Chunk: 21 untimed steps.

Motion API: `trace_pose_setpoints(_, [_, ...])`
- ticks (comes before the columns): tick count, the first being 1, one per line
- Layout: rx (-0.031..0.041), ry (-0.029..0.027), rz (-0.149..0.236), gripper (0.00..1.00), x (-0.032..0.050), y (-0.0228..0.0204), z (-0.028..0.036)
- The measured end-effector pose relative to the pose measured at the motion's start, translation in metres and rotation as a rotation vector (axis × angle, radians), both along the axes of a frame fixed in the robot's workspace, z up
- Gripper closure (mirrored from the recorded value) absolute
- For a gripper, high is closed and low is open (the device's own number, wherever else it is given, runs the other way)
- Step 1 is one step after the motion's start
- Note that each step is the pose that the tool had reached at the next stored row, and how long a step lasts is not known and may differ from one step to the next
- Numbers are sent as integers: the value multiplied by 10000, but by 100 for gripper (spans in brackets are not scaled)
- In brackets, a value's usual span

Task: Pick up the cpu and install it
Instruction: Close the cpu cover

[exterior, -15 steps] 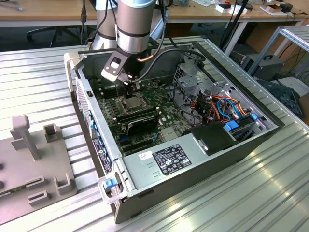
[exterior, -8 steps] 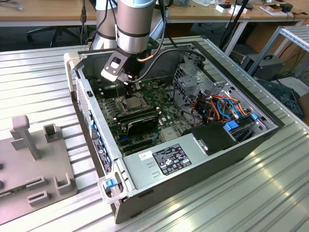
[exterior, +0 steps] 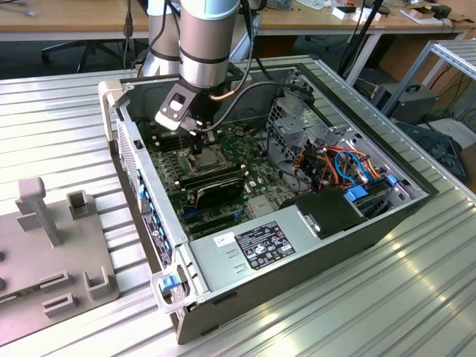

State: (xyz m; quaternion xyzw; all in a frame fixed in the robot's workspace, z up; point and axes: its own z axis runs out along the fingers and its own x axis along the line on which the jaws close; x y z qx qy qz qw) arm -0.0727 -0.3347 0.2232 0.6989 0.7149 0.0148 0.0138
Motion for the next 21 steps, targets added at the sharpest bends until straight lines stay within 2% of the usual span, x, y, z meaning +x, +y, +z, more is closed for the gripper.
trace_pose_setpoints(11, [0,5,0,89,-76,0,-40])
trace_pose_setpoints(21, [0,5,0,89,-88,0,-62])
